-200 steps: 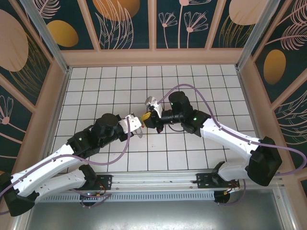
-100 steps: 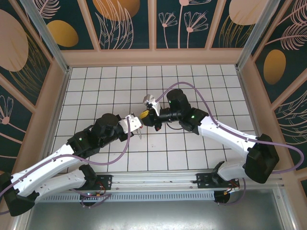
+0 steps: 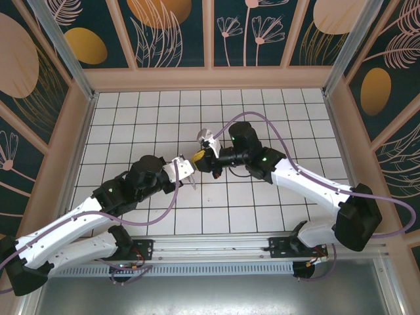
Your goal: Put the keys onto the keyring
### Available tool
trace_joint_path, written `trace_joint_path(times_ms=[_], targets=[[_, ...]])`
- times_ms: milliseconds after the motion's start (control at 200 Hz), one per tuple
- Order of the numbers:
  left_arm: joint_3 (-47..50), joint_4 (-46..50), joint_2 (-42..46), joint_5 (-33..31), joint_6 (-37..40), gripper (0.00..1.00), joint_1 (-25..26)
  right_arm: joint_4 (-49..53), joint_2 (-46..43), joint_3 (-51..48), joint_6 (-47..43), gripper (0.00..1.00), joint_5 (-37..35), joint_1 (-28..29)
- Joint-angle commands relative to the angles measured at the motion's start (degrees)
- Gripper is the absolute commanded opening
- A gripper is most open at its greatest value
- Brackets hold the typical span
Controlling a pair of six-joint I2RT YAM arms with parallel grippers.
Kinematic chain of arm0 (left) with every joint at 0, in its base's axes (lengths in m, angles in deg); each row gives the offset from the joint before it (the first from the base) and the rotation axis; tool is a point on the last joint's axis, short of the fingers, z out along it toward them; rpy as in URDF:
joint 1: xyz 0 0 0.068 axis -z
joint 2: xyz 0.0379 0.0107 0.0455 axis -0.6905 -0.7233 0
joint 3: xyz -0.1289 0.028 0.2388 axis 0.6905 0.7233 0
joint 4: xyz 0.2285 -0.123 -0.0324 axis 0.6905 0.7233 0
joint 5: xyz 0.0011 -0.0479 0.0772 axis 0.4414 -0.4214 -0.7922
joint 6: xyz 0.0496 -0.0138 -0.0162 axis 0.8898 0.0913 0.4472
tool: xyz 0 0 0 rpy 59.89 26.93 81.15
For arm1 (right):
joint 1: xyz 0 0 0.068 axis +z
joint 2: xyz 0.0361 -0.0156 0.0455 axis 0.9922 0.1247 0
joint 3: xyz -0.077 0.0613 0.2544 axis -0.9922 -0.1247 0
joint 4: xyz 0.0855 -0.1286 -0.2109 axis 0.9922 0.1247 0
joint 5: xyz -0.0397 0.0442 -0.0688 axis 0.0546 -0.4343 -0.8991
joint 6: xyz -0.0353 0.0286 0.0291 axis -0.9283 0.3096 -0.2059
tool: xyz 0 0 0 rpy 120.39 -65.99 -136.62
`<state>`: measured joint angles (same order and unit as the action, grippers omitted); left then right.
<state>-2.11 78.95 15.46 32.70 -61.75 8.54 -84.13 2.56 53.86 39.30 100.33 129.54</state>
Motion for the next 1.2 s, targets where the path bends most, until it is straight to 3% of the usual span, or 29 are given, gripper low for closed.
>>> trace_joint_path(times_ms=[0, 480, 1196], targets=[[-0.49, -0.70, 0.17, -0.59, 0.70, 0.00, 0.35, -0.67, 0.13, 0.49, 1.08, 0.00, -1.21, -0.82], [-0.45, -0.85, 0.08, -0.57, 0.61, 0.00, 0.33, -1.07, 0.44, 0.38, 1.19, 0.00, 3.19, -0.65], [-0.14, -1.09, 0.34, -0.55, 0.59, 0.00, 0.27, -0.69, 1.77, 0.96, 0.72, 0.00, 2.65, -0.47]])
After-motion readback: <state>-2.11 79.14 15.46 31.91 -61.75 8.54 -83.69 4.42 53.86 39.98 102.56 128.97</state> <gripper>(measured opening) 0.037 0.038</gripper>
